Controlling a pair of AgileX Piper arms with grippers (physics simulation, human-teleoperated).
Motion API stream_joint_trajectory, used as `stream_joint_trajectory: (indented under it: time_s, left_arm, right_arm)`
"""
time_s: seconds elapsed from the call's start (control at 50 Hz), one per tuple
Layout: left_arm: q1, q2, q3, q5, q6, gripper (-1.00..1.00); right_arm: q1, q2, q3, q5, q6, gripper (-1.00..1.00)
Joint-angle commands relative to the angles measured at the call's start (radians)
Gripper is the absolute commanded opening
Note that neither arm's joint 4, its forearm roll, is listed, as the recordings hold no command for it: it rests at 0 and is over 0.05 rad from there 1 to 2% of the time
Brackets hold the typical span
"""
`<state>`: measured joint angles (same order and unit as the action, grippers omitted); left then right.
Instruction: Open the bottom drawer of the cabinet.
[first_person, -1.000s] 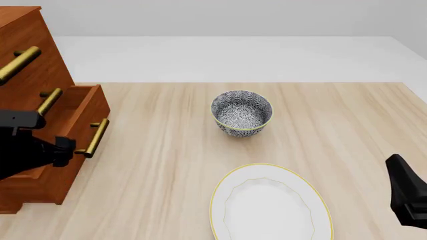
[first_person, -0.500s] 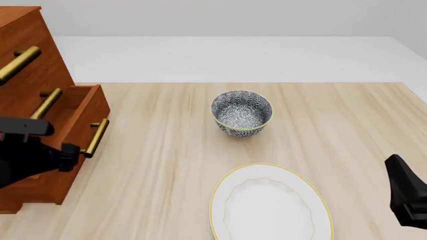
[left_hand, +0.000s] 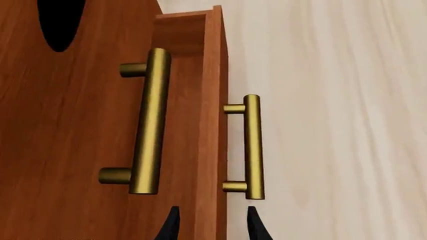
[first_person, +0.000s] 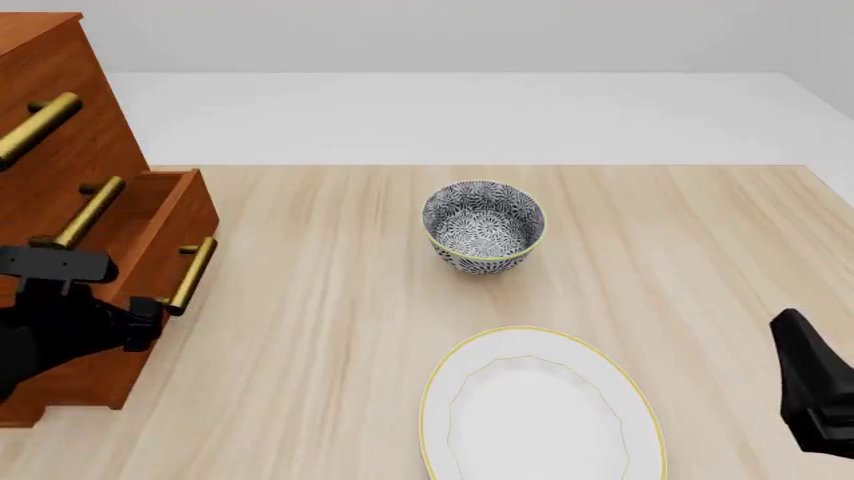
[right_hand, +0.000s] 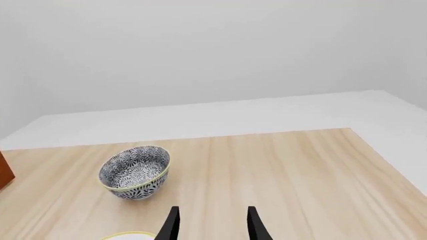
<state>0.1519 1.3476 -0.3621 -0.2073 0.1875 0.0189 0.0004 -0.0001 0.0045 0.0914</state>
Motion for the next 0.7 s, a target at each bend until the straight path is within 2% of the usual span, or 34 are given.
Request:
stream_joint_trajectory:
  time_s: [0.02,0.18,0.2,0.32,0.34,0.38,0.44,0.7]
  left_arm:
    - [0.003,0.071,0.012,-0.052,0.009,1.00]
    - [-0.017,0.093,0.027,-0.073,-0.011,1.00]
    - [-0.033,0.103,0.025,-0.067,-0.044,1.00]
    - [-0.066,0.120,0.038,-0.082,-0.081,1.00]
    - [-0.094,0.133,0.042,-0.085,-0.132,1.00]
    - [-0.092,0.130,0.048,-0.094,-0.116,1.00]
    - [-0.116,0.138,0.054,-0.100,-0.148,1.00]
    - [-0.154,0.181,0.065,-0.144,-0.182,1.00]
  right_arm:
    - [-0.002,0.000,0.000,-0.002,-0.001,1.00]
    - [-0.004,0.000,0.000,-0.003,-0.001,1.00]
    - [-0.003,0.000,0.000,-0.003,-0.003,1.00]
    - [-0.005,0.000,0.000,-0.003,-0.003,1.00]
    - [-0.006,0.000,0.000,-0.004,-0.004,1.00]
    - [-0.007,0.000,0.000,-0.002,-0.004,1.00]
    - [-0.008,0.000,0.000,-0.001,-0.006,1.00]
    - [-0.013,0.000,0.000,0.000,-0.008,1.00]
